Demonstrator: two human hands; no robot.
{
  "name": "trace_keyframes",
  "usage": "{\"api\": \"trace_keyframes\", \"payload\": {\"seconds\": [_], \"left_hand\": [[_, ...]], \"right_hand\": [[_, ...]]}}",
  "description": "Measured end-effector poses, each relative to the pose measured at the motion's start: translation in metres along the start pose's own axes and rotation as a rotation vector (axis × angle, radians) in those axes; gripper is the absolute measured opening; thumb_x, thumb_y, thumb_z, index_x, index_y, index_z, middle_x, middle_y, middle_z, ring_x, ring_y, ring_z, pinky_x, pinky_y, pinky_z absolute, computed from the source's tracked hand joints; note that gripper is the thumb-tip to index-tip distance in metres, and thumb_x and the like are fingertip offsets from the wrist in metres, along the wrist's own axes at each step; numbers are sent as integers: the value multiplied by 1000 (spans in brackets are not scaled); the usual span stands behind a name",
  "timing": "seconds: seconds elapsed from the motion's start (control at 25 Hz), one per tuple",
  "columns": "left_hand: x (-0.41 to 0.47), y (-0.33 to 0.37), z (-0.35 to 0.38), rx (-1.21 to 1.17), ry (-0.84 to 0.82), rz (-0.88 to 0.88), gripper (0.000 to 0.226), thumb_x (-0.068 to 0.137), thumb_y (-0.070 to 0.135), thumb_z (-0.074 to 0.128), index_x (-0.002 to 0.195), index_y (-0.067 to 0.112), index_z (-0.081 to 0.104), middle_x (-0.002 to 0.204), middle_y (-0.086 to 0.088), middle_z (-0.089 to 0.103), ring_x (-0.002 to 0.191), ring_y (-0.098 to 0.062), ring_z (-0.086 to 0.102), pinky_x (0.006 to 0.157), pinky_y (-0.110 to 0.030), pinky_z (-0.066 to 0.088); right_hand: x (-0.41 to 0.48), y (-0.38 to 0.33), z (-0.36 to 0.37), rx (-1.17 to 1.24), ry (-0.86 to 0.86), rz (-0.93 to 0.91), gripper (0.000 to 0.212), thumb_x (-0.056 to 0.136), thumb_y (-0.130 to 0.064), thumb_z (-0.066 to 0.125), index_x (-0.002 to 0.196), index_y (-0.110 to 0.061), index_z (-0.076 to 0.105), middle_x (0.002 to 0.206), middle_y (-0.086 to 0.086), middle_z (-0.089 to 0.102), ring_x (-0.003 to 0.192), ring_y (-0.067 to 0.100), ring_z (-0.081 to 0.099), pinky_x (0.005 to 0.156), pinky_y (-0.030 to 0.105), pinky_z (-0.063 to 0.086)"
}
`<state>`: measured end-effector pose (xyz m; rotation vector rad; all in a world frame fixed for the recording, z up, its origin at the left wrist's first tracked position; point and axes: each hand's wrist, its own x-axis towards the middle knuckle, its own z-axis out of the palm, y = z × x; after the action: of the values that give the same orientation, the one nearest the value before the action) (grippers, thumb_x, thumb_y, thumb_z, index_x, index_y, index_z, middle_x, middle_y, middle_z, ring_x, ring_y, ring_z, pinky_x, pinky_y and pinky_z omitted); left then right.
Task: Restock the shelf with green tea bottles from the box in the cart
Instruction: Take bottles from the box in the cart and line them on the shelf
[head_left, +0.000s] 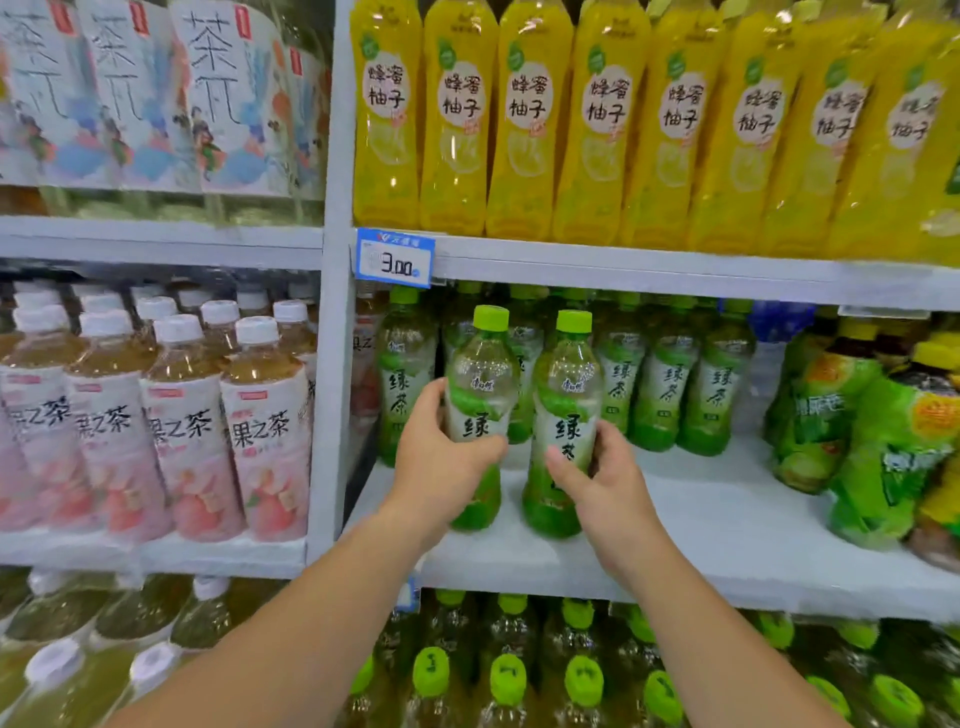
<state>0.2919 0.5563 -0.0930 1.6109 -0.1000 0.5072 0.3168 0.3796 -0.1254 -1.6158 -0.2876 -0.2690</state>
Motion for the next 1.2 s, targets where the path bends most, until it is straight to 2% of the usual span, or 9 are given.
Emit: {"api": "trace_keyframes", "payload": {"seconds": [0.2, 0.36, 0.44, 0.6, 0.72, 0.8, 1.0, 1.12, 1.2], "left_hand": [[5, -8, -2, -7, 21, -6, 52, 75, 14, 81, 117, 39, 62, 102, 13, 75, 94, -7, 71, 80, -37, 60], [-8, -23, -14, 224, -36, -24, 52, 75, 25, 85, 121, 36, 64, 114, 6, 70, 104, -10, 67, 92, -39, 57], [-15, -33, -20, 330, -28, 18, 50, 77, 33, 84, 123, 32, 66, 116, 9, 69, 107, -7, 64, 94, -35, 55], [-12, -36, -17, 419, 90, 79, 36, 82, 33, 81, 114, 27, 67, 104, 18, 70, 98, -1, 64, 83, -22, 52], [1, -34, -12, 526, 108, 88, 23, 83, 30, 80, 103, 21, 70, 96, 8, 71, 91, -11, 64, 81, -29, 54], [10, -33, -9, 641, 97, 90, 23, 86, 32, 77, 101, 18, 69, 97, 1, 67, 89, -16, 62, 81, -33, 53], [22, -32, -1, 826, 142, 64, 32, 89, 39, 73, 104, 13, 64, 105, -5, 57, 83, -17, 51, 73, -29, 44], [30, -31, 0, 859, 133, 30, 29, 89, 38, 73, 91, 13, 59, 101, -6, 57, 77, -19, 52, 70, -31, 44], [35, -33, 0, 892, 147, 32, 32, 89, 39, 72, 83, 17, 50, 97, -6, 59, 75, -19, 52, 66, -31, 42]], "right_hand": [[2, 1, 6, -65, -12, -17, 42, 90, -33, 71, 121, -49, 47, 116, -24, 64, 102, -9, 61, 87, 23, 50], [-12, 4, -3, -258, -86, -2, 49, 92, -33, 67, 132, -48, 42, 117, -32, 57, 101, -23, 51, 85, 13, 45], [-10, 5, -9, -322, -88, 5, 48, 91, -30, 69, 133, -42, 48, 117, -27, 60, 104, -16, 54, 91, 20, 48], [11, 6, -1, -327, -33, 37, 46, 90, -23, 71, 133, -27, 56, 115, -16, 65, 107, 7, 61, 92, 30, 50], [27, 12, 9, -348, 19, 62, 44, 87, -23, 74, 128, -22, 56, 113, -8, 64, 107, 15, 61, 92, 34, 52], [37, 16, 12, -345, 36, 87, 44, 86, -24, 76, 125, -18, 57, 111, -6, 64, 104, 16, 61, 87, 31, 51], [56, 22, 24, -322, 65, 84, 43, 87, -22, 75, 123, -14, 56, 112, -2, 63, 100, 15, 58, 87, 32, 49], [61, 30, 30, -317, 92, 50, 39, 88, -22, 75, 121, -15, 55, 110, -4, 59, 94, 10, 54, 83, 26, 43], [65, 35, 31, -326, 104, 38, 46, 87, -23, 75, 127, -11, 55, 108, -6, 57, 96, 10, 53, 84, 26, 41]]}}
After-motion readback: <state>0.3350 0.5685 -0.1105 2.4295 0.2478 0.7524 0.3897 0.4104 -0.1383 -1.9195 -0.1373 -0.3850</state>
